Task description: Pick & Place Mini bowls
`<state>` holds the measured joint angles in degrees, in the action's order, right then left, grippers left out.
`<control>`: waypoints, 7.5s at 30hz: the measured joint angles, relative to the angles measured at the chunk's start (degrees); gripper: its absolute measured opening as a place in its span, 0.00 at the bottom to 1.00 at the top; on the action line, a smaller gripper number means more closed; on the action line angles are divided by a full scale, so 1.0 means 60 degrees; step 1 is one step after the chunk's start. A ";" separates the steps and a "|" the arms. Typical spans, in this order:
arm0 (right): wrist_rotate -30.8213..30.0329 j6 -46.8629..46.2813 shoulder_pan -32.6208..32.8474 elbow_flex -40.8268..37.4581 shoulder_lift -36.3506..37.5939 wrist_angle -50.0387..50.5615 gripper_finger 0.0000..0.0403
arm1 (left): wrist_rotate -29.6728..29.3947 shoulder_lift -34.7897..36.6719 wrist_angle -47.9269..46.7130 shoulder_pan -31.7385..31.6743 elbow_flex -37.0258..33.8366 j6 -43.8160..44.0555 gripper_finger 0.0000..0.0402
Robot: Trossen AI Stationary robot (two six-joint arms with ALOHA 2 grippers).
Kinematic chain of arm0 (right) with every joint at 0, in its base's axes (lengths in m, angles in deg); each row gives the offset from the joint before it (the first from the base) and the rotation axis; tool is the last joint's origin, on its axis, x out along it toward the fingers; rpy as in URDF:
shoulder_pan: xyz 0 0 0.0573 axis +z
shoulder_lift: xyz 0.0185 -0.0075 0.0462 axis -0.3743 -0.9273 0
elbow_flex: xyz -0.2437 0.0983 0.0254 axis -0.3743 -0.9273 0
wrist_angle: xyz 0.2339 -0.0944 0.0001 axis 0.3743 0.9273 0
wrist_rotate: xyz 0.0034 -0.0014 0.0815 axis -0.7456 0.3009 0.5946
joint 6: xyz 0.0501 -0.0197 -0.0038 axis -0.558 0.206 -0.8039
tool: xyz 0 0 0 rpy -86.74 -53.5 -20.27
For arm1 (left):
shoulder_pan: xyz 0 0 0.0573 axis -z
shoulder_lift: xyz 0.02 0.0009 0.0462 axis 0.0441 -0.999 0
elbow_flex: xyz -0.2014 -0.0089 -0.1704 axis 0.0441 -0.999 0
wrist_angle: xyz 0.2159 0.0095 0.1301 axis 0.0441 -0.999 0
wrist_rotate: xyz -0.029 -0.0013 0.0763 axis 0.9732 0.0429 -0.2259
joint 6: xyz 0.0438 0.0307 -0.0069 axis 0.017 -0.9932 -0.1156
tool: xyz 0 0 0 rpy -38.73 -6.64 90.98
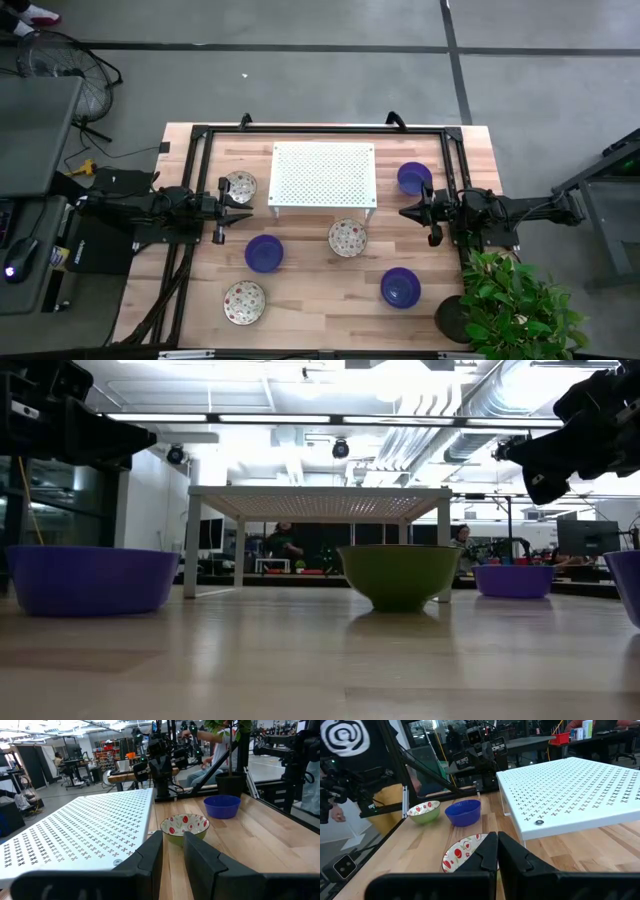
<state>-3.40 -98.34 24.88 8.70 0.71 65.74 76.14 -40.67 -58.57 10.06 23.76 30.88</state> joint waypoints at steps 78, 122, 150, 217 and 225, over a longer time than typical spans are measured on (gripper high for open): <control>0.0002 0.0000 0.0000 -0.0004 -0.0001 -0.0002 0.00 | -0.0001 0.0000 0.0001 0.0000 0.0000 0.0000 0.18; -0.3672 -0.2364 -0.0159 0.4123 -0.4276 0.4673 0.00 | -0.0004 0.0003 0.0001 0.0000 0.0000 0.0000 0.18; -0.0750 -0.2404 -0.2116 0.7246 -0.8409 0.8674 0.15 | 0.0000 0.0003 0.0001 0.0000 0.0000 0.0003 0.18; -0.0496 -0.2617 -0.4298 0.8543 -1.3178 1.0172 0.56 | 0.0000 0.0000 0.0000 0.0000 0.0000 0.0000 0.18; -0.0289 -0.2122 -0.4475 0.7500 -1.2560 0.9456 0.56 | 0.0000 -0.0001 -0.0003 0.0000 0.0000 0.0000 0.18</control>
<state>-5.14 -111.07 -1.98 53.70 -74.65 122.48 76.14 -40.67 -58.58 10.06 23.76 30.88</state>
